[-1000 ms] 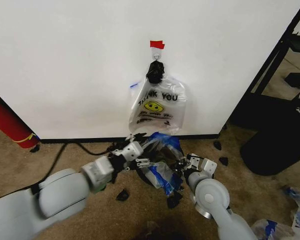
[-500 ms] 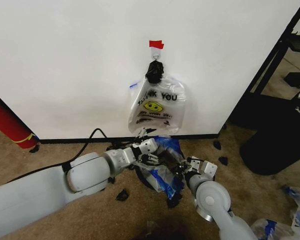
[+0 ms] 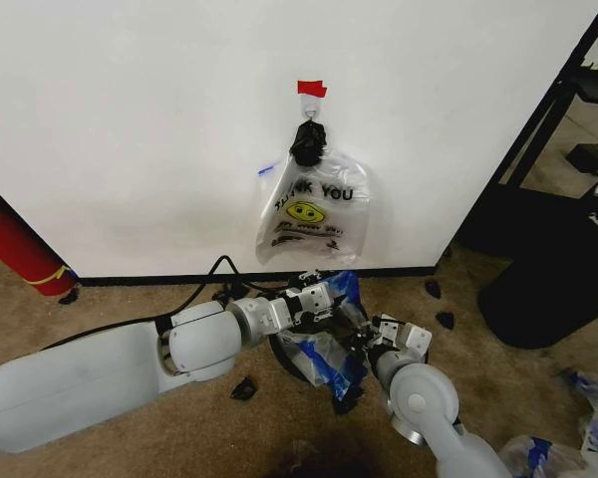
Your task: Pick up the garbage bag from the wall and place it over the trash bin.
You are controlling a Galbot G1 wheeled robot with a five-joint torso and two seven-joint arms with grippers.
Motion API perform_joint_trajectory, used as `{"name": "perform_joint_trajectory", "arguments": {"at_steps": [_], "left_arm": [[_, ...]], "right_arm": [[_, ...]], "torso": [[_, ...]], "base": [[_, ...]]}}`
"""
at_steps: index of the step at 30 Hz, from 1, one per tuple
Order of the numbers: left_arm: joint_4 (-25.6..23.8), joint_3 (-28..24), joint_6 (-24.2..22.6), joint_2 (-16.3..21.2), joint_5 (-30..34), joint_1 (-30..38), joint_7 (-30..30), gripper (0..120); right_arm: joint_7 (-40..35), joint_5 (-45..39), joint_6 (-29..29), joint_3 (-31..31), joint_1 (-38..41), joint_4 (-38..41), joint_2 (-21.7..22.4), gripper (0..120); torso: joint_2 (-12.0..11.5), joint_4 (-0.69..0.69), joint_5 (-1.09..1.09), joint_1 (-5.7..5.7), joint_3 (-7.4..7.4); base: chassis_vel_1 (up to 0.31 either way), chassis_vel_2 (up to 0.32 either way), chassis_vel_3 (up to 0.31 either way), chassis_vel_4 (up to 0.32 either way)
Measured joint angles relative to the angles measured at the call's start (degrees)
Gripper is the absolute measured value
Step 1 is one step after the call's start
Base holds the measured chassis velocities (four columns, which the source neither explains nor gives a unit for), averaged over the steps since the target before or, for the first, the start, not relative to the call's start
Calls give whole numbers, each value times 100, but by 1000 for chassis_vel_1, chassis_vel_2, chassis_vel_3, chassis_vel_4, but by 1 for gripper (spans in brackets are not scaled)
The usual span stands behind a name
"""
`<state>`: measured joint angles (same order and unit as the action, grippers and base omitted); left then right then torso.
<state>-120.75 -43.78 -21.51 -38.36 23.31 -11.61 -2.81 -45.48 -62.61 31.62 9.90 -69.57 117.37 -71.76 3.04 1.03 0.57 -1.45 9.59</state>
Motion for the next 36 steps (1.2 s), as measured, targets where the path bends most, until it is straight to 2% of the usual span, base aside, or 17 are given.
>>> {"name": "perform_joint_trajectory", "arguments": {"at_steps": [3,4,8,12,17,19,25,30,36], "left_arm": [[28,-53,29,-48,8,45,-28,14],[28,-53,29,-48,8,45,-28,14],[106,-224,113,-188,39,225,-103,0],[193,-357,194,-341,129,398,-138,0],[484,-513,254,-732,250,674,-222,0],[498,-516,254,-749,257,681,-226,0],[1003,-625,237,-1175,354,852,-270,0],[1379,-707,181,-1314,202,920,-229,0],[1672,-792,-117,-1450,26,1041,-204,0]], "right_arm": [[-2,2,3,-12,-10,23,24,0],[-2,2,3,-12,-10,23,24,0],[-4,24,4,-18,-28,34,40,0],[3,80,12,-38,-44,39,49,0],[156,332,15,-87,-111,50,74,0],[170,350,14,-89,-115,50,76,0],[492,718,-13,-103,-270,114,165,0],[647,914,-47,-109,-381,197,223,0],[912,1227,-117,-129,-530,312,288,0]], "torso": [[0,0,1,0,0],[0,0,1,0,0],[0,0,0,0,0],[0,0,0,0,0],[0,1,-1,0,0],[0,1,-1,0,0],[0,1,0,0,0],[0,1,0,0,0],[0,1,0,0,0]], "base": [[0,0,0,0],[0,0,0,0],[0,0,0,0],[0,0,0,0],[0,0,0,0],[0,0,0,0],[0,0,0,0],[0,0,0,0],[0,0,0,0]]}}
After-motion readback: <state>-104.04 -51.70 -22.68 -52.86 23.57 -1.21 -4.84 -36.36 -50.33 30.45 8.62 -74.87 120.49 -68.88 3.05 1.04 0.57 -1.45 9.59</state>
